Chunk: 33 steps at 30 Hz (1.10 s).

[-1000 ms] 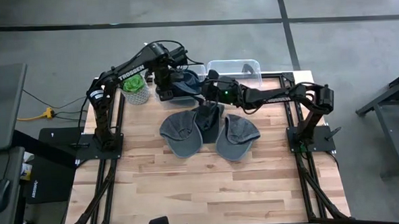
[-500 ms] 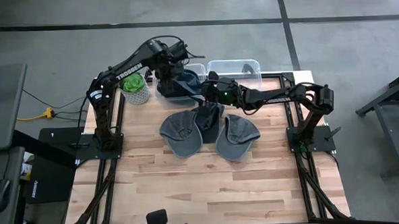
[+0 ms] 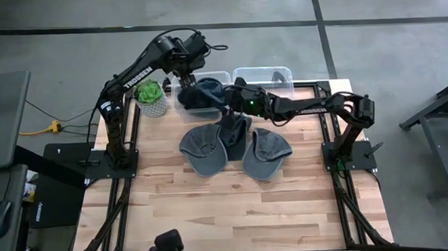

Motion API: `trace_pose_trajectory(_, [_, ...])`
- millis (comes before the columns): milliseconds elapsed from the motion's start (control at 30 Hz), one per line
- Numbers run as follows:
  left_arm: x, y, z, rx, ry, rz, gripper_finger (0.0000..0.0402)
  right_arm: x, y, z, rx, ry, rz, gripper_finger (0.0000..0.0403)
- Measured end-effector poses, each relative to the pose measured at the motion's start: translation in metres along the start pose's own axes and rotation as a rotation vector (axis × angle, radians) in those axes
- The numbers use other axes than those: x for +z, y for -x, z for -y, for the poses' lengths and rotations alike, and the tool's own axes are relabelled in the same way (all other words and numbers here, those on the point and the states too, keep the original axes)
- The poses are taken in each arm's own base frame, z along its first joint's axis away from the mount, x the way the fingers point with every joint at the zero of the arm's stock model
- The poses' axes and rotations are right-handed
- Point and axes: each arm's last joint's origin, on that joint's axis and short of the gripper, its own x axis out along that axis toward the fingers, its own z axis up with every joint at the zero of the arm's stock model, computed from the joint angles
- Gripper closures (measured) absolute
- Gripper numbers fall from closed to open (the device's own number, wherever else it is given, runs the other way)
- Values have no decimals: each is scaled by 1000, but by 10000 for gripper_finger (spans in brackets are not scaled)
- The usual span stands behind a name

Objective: Pick & Place hat
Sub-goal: Put the bottom dark blue cap into the left transparent bin

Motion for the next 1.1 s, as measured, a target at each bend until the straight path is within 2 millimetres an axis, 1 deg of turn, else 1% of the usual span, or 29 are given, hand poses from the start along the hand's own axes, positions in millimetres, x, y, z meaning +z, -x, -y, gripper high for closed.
trace_pose_trajectory(100, [0, 0, -1, 18, 71, -2, 198, 14, -1, 2, -3, 14, -7, 191])
trace_pose_trajectory(233, [0, 0, 0, -22, 153, 8, 198, 30, 0, 7, 20, 2, -37, 190])
trace_pose_trajectory(300, [-2, 4, 0, -37, 166, 14, 198, 31, 1, 7, 75, 8, -98, 191])
trace_pose_trajectory(367, [-6, 11, -2, -36, 173, 31, 201, 28, 3, 6, 144, 40, -152, 192])
trace_pose_trajectory(467, [-14, 26, -6, -35, 192, 69, 210, 24, 4, -2, 189, 115, -180, 191])
trace_pose_trajectory(567, [-28, 47, -11, -50, 262, 120, 222, 22, 6, -10, 195, 150, -188, 190])
trace_pose_trajectory(733, [-59, 95, -20, -87, 366, 291, 238, 27, 6, -16, 149, 206, -151, 190])
trace_pose_trajectory(767, [-64, 104, -19, -101, 373, 322, 241, 27, 6, -17, 141, 211, -151, 190])
trace_pose_trajectory(833, [-70, 114, -14, -141, 369, 368, 248, 23, 2, -20, 136, 215, -154, 190])
trace_pose_trajectory(1000, [-80, 132, 6, -214, 345, 424, 265, 5, -15, -27, 146, 188, -196, 189])
trace_pose_trajectory(1100, [-89, 138, 17, -233, 333, 432, 270, 1, -21, -28, 112, 170, -185, 189])
